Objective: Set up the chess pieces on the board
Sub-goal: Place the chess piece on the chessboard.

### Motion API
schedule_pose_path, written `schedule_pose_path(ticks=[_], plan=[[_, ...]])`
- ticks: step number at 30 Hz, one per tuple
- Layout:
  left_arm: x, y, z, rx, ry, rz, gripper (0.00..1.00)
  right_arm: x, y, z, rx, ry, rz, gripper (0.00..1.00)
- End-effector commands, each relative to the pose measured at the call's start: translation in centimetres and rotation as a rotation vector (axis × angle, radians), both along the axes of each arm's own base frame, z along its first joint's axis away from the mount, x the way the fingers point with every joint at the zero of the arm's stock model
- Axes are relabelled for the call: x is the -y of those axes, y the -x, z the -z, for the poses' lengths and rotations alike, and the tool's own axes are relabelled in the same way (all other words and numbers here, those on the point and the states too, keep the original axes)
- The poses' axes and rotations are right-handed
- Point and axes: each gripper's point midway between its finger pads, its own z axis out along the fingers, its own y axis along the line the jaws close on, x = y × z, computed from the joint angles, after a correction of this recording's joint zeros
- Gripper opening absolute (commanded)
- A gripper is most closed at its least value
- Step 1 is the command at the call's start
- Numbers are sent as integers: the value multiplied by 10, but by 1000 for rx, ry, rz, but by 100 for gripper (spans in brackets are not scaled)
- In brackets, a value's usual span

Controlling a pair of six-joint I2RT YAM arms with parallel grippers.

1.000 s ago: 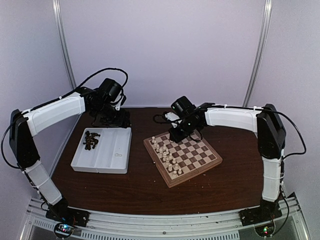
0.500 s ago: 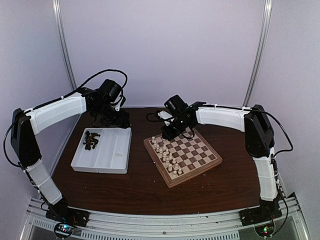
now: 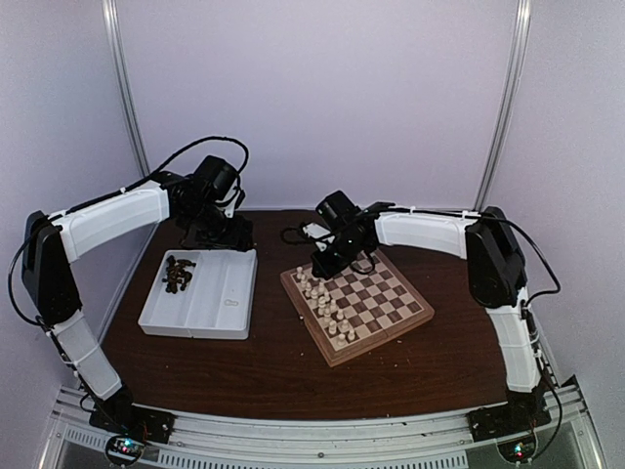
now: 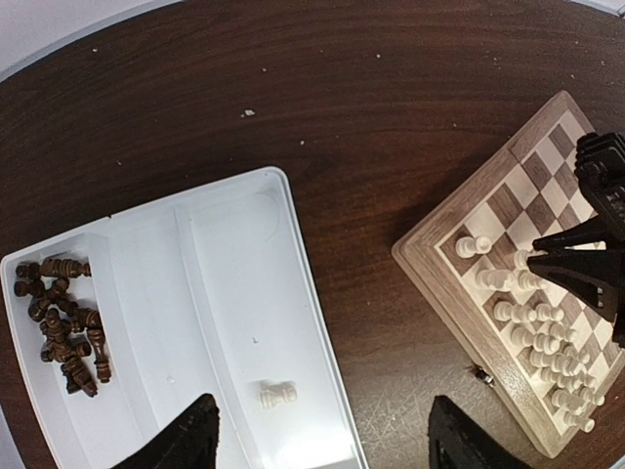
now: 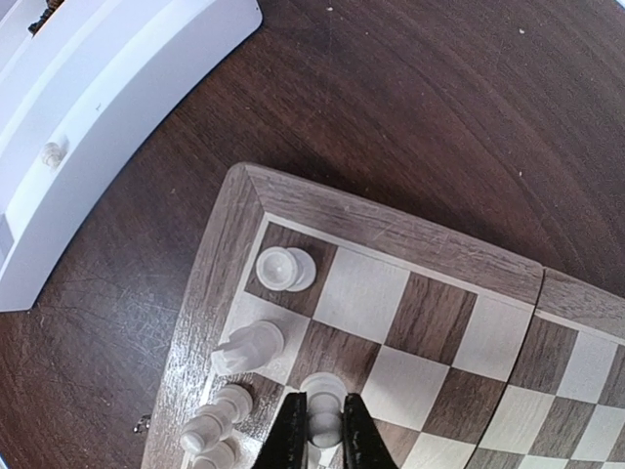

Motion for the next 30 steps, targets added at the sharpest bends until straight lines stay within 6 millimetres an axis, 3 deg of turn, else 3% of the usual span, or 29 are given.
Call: schedule_pose_path(ticks=[1,7,11,21,25,30], plan=[[-1,-7,0,15,7,-4,73,-9,1,2,-7,-9,-25,8],[-1,-5,1,12,2,4,74,-11,2,11,-22,-1,-28,8],[-3,-4,2,10,-4,2,73,-12,2,12,-22,0,-28,15],[-4,-4,2,10,-9,0,74,-10,-3,1,7,6,-18,23],[-5,-4,2,8,-11,0,74,-9,-5,-9,24,0,-12,25],[-8,-1,2,-3,-22,2,74,-8,-5,-38,81,-23,-33,26]])
